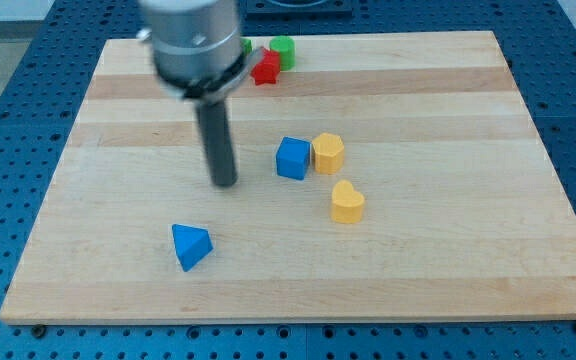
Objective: Place the yellow heart at the bottom of yellow hexagon
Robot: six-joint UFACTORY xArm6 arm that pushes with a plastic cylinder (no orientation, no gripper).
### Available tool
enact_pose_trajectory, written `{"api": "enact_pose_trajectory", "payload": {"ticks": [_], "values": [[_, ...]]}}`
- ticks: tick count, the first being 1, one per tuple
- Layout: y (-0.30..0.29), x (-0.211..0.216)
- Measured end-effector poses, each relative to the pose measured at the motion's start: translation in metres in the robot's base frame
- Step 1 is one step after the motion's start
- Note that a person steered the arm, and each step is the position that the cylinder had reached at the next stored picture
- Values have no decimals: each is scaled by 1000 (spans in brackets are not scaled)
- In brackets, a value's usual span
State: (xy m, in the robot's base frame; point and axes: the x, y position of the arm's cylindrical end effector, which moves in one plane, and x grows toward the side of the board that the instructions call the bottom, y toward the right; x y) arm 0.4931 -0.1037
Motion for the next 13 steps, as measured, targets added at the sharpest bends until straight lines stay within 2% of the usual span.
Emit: {"api": "enact_pose_trajectory", "payload": {"ticks": [1, 2, 3, 4, 5, 6, 7, 8, 9, 11, 13], "values": [[75, 87], [188, 115], [199, 62], [192, 20], [171, -1], [162, 4], [216, 50], [214, 58], [197, 33], [126, 40], [117, 13]]}}
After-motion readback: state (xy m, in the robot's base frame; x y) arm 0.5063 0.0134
